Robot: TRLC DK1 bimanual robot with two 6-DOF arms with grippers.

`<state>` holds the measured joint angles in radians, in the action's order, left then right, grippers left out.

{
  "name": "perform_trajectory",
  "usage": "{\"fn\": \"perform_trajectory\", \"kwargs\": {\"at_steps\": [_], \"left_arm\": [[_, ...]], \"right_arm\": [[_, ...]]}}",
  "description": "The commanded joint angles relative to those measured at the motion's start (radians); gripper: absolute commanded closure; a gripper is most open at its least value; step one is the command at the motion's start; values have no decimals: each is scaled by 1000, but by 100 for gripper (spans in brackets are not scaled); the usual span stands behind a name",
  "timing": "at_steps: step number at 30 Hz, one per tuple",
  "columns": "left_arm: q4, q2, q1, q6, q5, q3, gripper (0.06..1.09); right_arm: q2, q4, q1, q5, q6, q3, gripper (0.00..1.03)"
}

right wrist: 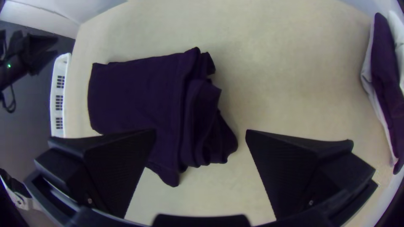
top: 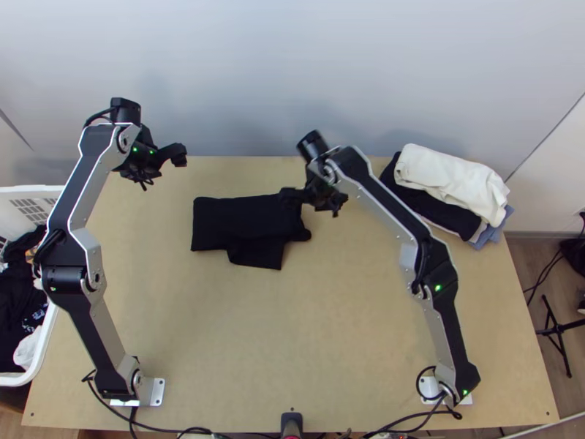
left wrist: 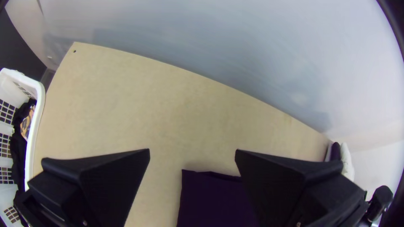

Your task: Fold the t-shirt

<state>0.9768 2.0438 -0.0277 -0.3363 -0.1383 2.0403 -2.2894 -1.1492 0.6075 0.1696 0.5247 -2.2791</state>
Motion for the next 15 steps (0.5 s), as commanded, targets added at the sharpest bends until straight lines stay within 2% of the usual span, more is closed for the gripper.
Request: {"fn": "perform_trajectory", "kwargs": {"at_steps": [1, 7, 15], "left_arm": [[-1, 1, -1, 3, 0, 0, 10], [-1, -5, -1, 5, 0, 6, 10], [8, -8, 3, 8, 5, 37, 10]], "right_arm": [[-36, 25, -103, 234, 43, -26, 5], [-137, 9, -190, 473, 61, -25, 5], [-232, 36, -213, 650, 26, -19, 4]]}}
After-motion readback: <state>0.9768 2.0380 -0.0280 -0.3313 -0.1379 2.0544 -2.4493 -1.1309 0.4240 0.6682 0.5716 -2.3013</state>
